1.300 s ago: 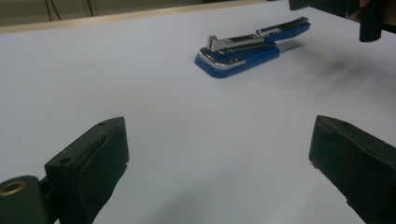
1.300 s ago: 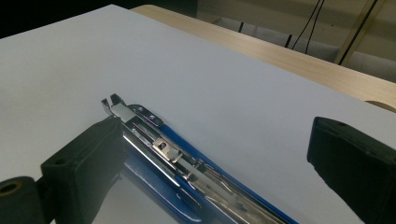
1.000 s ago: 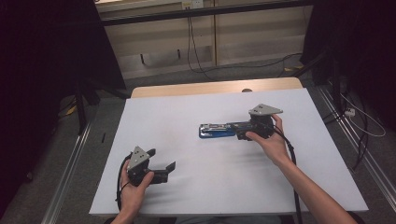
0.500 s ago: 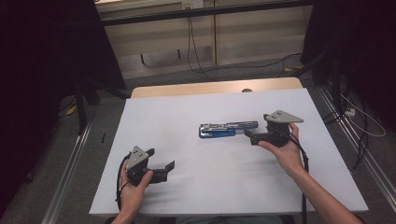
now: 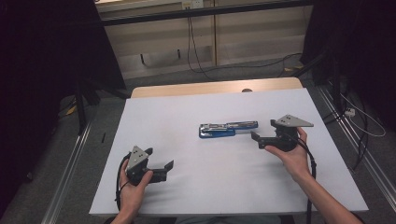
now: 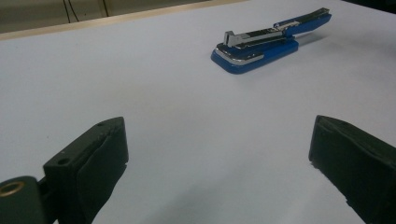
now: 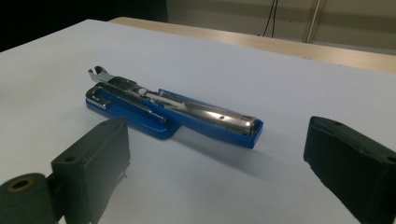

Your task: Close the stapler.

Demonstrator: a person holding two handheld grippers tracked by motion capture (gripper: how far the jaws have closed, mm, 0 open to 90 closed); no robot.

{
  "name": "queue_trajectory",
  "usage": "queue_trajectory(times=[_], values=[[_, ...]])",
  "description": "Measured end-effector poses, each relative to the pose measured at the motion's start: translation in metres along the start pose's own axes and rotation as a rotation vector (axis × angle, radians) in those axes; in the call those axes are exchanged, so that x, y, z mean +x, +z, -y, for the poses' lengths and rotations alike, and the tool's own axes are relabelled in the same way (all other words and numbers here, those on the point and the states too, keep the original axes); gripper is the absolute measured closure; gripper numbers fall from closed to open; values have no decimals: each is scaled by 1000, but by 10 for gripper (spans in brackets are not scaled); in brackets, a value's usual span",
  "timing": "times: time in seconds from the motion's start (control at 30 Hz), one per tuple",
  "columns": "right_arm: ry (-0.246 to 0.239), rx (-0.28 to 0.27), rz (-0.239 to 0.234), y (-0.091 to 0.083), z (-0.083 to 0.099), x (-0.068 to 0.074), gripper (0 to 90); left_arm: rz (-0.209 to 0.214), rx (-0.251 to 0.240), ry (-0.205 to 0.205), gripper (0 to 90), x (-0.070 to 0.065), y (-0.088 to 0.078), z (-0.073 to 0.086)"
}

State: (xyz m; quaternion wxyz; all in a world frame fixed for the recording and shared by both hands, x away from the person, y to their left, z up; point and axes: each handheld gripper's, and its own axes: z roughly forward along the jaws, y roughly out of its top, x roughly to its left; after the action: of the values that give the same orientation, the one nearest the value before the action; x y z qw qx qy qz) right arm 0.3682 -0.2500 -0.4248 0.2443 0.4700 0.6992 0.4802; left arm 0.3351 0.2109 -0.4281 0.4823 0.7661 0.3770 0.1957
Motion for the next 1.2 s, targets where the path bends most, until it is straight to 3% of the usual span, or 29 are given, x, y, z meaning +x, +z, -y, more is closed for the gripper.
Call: queue_trajectory(times=[0.1,0.27,0.37,0.5,0.67,0.9,0.97,1.2], values=[[-23,-4,11,-1,6,1,77,6,-3,-10,43,1,0,0],[-11,29,-7,0,15,1,103,20,-3,-5,48,-1,1,-1],[-36,37,-10,1,17,3,139,18,1,6,49,0,2,-1],[-25,40,-16,0,18,2,203,21,12,-28,53,3,6,-1],[-40,43,-19,2,18,1,281,13,16,-12,52,2,12,-4],[-57,54,-17,8,19,0,466,35,9,21,70,1,35,-14],[-60,58,-19,9,19,1,528,44,8,1,70,0,39,-15],[-52,59,-32,11,16,2,757,40,-39,-3,73,3,48,-23]])
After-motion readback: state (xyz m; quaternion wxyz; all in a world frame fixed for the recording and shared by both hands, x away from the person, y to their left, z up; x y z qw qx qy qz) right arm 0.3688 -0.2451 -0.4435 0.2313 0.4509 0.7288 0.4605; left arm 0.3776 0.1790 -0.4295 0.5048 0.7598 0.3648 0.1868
